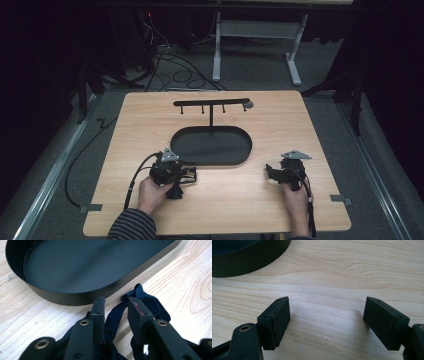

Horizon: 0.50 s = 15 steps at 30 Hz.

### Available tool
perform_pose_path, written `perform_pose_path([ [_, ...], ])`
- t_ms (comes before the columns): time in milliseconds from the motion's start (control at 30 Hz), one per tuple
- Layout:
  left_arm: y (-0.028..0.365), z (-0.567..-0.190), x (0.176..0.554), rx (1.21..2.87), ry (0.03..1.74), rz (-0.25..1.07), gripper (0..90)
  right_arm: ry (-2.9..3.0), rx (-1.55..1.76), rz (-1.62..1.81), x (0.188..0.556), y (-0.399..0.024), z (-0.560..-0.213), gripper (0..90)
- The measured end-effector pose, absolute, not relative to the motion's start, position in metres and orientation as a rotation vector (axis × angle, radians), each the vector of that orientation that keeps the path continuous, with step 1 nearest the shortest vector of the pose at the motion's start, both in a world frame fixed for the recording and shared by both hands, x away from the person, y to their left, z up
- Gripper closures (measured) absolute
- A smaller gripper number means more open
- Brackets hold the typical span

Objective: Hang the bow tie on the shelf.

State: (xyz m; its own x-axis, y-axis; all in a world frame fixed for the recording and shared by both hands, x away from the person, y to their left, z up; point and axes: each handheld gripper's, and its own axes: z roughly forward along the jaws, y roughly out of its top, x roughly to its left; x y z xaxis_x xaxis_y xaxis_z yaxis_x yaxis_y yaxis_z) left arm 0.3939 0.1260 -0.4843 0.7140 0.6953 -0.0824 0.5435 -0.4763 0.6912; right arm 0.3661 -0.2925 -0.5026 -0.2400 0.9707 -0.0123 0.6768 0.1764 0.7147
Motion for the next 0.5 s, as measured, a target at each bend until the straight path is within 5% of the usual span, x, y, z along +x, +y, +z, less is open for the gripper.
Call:
perform_pose_path([
  [500,0.1273,-0.4865,0.3947,2.247,0.899,0.26,84.3,1.987,1.548,0.824,0.3661,-0.2925,-0.5026,22.7],
])
